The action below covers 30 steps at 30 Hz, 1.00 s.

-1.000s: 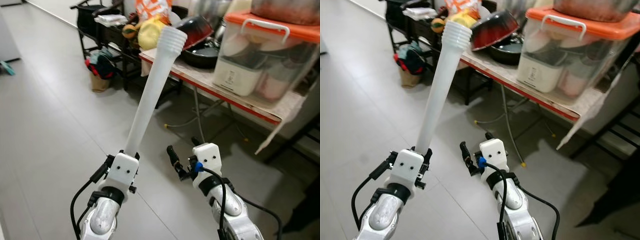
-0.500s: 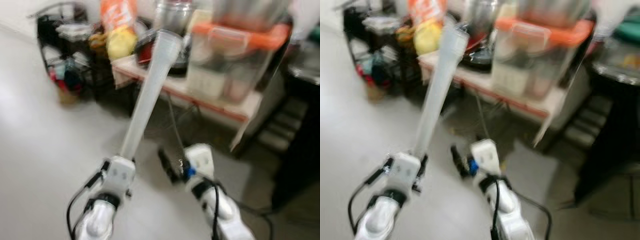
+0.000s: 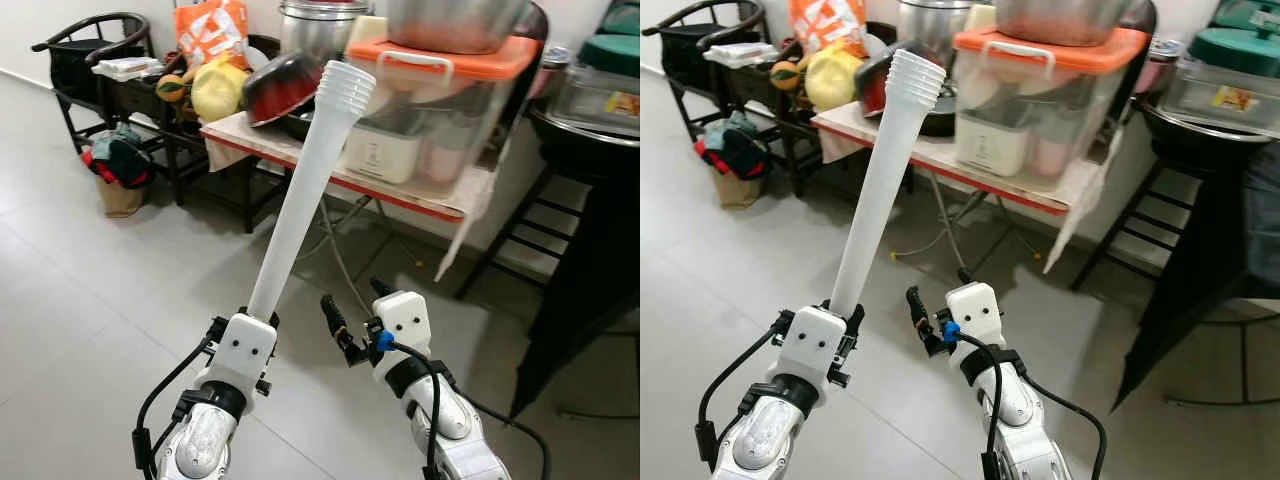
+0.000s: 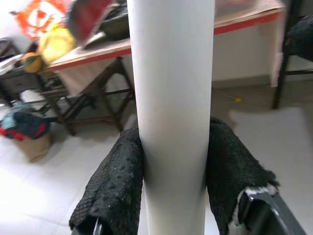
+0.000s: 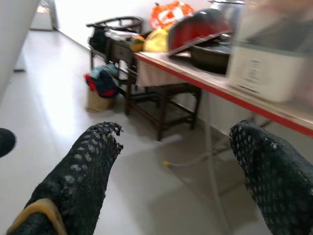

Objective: Building children table

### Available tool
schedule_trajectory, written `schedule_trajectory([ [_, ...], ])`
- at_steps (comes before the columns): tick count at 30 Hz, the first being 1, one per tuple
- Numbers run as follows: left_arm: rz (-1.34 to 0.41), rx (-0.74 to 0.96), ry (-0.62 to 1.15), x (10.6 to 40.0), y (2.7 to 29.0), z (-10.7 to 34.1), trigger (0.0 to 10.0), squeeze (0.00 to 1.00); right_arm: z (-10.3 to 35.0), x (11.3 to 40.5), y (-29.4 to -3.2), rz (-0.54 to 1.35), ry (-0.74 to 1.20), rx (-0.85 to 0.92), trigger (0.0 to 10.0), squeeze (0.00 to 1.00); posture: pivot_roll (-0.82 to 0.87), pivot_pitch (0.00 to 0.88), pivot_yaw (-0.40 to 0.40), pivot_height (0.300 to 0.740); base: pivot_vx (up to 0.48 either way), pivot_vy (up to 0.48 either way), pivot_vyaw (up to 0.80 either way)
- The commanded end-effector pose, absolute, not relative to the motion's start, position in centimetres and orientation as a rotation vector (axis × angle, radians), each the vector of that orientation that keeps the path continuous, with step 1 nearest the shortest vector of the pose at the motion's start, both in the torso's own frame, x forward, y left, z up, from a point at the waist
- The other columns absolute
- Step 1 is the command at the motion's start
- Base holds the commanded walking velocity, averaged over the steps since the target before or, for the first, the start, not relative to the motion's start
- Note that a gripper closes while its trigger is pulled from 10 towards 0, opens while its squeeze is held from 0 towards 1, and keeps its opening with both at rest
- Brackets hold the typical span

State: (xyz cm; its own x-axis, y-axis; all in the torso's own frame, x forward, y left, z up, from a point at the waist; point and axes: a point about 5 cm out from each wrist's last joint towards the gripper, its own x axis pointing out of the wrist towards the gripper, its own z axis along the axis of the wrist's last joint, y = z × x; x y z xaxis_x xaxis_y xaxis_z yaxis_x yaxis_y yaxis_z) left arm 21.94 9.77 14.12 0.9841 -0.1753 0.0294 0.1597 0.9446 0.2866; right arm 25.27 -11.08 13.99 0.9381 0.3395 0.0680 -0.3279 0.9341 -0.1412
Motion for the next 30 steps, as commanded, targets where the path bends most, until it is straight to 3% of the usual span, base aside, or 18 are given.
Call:
schedule_trajectory([
  [1, -0.169, 0.301, -0.063, 21.85, 9.83, 14.13, 10.0, 0.0, 14.09, 25.4, -11.3, 0.328, -0.104, -0.134, 10.0, 0.0, 0.07, 0.049, -0.051, 0.74, 0.0, -0.48, 0.0],
  [30, -0.18, 0.325, -0.107, 22.72, 10.15, 14.8, 10.0, 0.0, 13.97, 25.63, -11.53, 0.308, -0.121, -0.145, 10.0, 0.0, 0.06, 0.005, -0.034, 0.74, 0.0, -0.462, 0.0],
])
